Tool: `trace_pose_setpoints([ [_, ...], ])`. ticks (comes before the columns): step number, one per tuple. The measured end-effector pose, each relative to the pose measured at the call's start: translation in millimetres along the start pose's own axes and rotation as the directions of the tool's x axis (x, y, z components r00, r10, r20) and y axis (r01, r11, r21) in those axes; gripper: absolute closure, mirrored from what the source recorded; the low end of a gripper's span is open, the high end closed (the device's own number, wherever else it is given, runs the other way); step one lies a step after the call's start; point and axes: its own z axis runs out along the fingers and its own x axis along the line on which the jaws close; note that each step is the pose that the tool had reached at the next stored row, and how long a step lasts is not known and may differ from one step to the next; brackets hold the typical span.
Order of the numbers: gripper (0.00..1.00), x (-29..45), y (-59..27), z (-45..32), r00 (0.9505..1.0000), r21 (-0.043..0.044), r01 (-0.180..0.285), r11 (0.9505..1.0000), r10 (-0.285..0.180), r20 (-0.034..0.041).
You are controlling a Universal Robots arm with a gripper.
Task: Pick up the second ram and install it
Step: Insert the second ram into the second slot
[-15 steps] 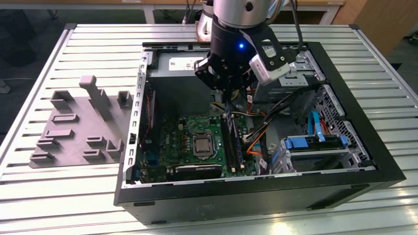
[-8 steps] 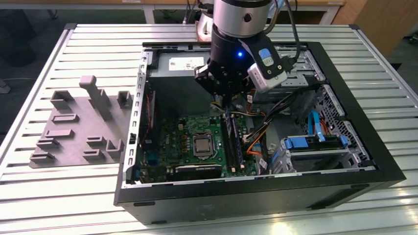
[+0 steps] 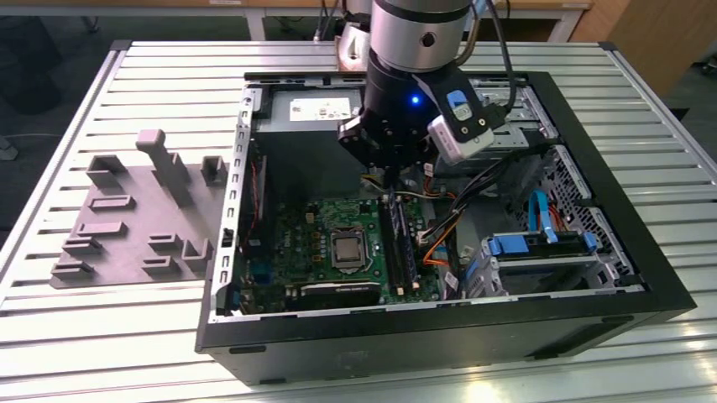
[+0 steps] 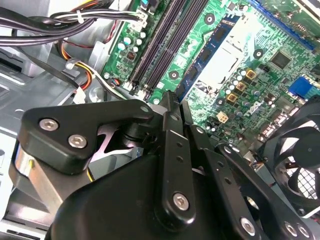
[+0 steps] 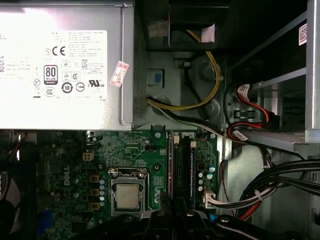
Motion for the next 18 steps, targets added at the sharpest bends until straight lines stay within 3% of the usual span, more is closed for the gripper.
trace_pose_setpoints([
  [8, 0.86, -1.0, -2.8, 4.1, 1.0000, -0.0003, -0.001, 1.0000, 0.001, -0.0006],
  [18, 0.86, -1.6, -7.0, 18.3, 1.0000, -0.0001, -0.002, 1.0000, 0.002, -0.0008],
])
